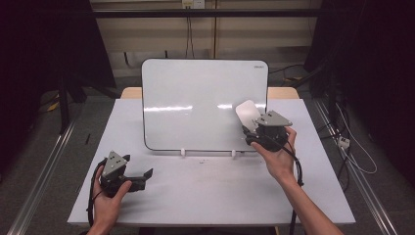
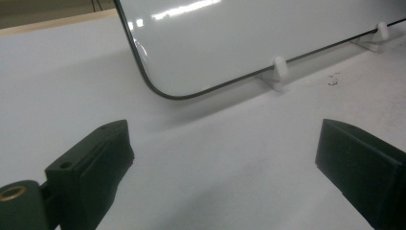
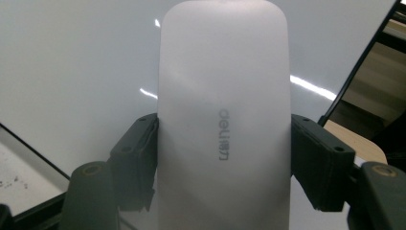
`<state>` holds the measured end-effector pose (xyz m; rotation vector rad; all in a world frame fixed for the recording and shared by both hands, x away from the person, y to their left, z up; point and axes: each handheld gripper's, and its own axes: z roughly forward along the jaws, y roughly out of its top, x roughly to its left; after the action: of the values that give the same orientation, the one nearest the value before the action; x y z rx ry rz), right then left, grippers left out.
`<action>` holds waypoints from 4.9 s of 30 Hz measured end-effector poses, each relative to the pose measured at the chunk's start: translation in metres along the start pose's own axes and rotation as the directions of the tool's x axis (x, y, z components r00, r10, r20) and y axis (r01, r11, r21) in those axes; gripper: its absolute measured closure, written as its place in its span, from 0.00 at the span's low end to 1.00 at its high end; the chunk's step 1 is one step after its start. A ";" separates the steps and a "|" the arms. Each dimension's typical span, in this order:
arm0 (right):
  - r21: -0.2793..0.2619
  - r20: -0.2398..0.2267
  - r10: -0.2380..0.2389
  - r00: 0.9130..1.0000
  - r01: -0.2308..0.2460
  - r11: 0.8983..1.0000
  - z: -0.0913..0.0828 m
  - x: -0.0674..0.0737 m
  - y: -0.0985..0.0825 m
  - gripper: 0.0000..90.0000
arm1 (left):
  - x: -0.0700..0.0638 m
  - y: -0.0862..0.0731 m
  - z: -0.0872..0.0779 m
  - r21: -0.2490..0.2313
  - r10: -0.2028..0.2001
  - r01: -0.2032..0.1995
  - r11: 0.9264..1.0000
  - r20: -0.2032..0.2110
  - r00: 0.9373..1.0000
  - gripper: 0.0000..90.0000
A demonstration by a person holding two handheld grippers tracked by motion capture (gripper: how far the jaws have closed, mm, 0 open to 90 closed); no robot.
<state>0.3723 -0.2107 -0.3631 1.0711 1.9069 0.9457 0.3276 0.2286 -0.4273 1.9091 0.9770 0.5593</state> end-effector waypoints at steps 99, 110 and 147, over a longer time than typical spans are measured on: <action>0.041 -0.132 0.098 0.986 -0.093 0.995 0.019 -0.001 -0.021 0.06 | -0.002 0.002 0.000 0.005 0.004 -0.004 1.000 0.002 1.000 0.06; 0.034 -0.152 0.137 0.979 -0.133 0.990 0.010 -0.002 -0.026 0.06 | -0.002 0.002 -0.001 0.003 -0.010 0.010 1.000 0.001 1.000 0.06; 0.011 -0.047 0.243 0.969 -0.243 0.970 -0.039 -0.021 -0.096 0.09 | -0.001 0.003 -0.001 -0.017 -0.030 0.030 0.999 -0.030 0.999 0.06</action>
<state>0.3138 -0.2749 -0.4225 1.3189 1.8449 1.1104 0.3272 0.2276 -0.4240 1.8729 1.0155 0.5783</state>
